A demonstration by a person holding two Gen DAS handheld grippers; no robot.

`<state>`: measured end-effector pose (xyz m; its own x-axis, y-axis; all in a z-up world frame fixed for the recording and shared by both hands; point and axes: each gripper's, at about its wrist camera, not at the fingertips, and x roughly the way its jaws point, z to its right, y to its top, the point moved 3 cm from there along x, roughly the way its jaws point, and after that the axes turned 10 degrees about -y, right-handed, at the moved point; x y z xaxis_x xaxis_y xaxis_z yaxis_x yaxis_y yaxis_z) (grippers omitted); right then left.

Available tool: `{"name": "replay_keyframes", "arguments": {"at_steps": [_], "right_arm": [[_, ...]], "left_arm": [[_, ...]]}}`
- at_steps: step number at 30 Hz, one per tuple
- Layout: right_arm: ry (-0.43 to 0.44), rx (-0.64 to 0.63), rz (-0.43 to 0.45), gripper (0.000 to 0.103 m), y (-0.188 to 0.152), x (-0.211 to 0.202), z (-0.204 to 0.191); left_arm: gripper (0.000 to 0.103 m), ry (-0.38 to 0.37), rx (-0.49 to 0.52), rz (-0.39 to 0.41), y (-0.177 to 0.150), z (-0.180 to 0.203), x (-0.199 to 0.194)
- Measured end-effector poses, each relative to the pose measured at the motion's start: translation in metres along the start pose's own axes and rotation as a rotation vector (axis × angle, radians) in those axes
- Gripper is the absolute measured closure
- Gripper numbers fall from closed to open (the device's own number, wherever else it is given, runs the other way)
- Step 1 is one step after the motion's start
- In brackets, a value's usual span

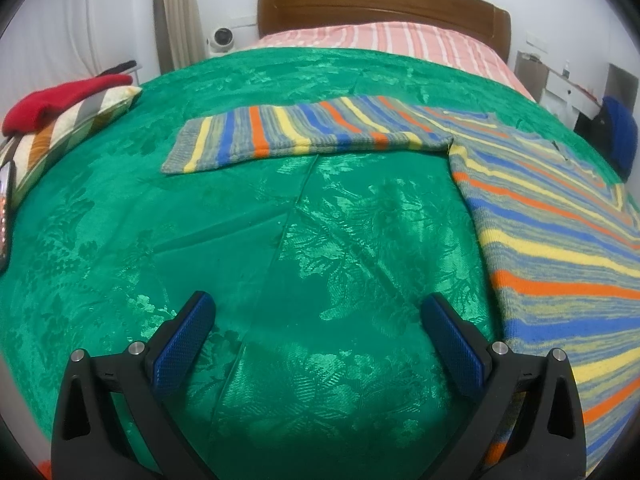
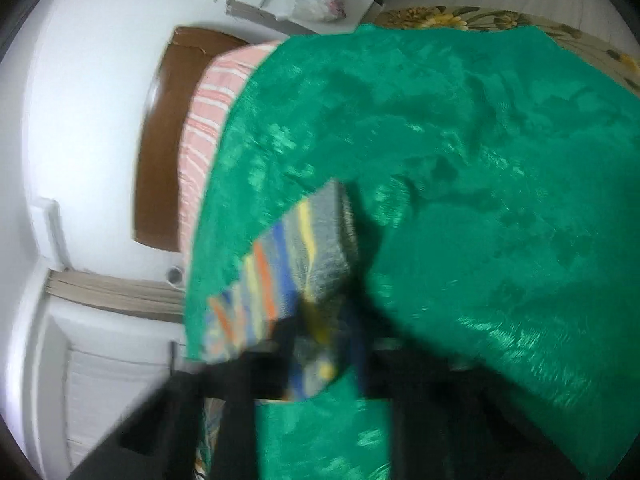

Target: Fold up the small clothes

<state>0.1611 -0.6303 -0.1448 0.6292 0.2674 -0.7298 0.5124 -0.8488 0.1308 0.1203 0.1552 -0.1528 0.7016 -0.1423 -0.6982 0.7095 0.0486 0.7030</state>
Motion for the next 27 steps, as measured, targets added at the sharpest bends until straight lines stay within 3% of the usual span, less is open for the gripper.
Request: {"name": "replay_keyframes", "arguments": {"at_steps": [4, 6, 11, 16, 18, 19, 20, 23, 27], "right_arm": [[-0.057, -0.093, 0.076, 0.096, -0.002, -0.015, -0.022], [-0.054, -0.184, 0.113, 0.096, -0.007, -0.029, -0.054], [0.072, -0.442, 0.099, 0.096, -0.046, -0.039, -0.191], [0.162, -0.635, -0.012, 0.095, -0.126, 0.012, -0.305], [0.213, -0.698, -0.073, 0.084, -0.166, 0.045, -0.336], [0.255, -0.698, -0.145, 0.056, -0.184, 0.065, -0.346], [0.268, -0.685, -0.204, 0.035, -0.196, 0.080, -0.349], [0.292, -0.649, -0.248, 0.035, -0.216, 0.095, -0.343], [0.190, -0.647, -0.196, 0.035, -0.193, 0.085, -0.302]], "left_arm": [[0.000, 0.000, -0.001, 0.001, 0.000, 0.001, 0.000], [0.000, 0.000, -0.001, 0.001, 0.000, 0.001, 0.000], [0.000, 0.001, -0.002, 0.001, 0.000, 0.001, 0.000], [0.000, -0.003, -0.005, 0.005, 0.000, 0.000, 0.000], [0.000, -0.007, -0.008, 0.007, 0.000, -0.001, 0.000], [0.000, -0.010, -0.009, 0.008, 0.000, -0.001, 0.000], [0.000, -0.011, -0.010, 0.009, 0.000, -0.001, -0.001], [0.000, -0.010, -0.008, 0.009, 0.000, -0.001, -0.001], [0.000, -0.007, -0.007, 0.010, -0.001, -0.001, -0.001]]}}
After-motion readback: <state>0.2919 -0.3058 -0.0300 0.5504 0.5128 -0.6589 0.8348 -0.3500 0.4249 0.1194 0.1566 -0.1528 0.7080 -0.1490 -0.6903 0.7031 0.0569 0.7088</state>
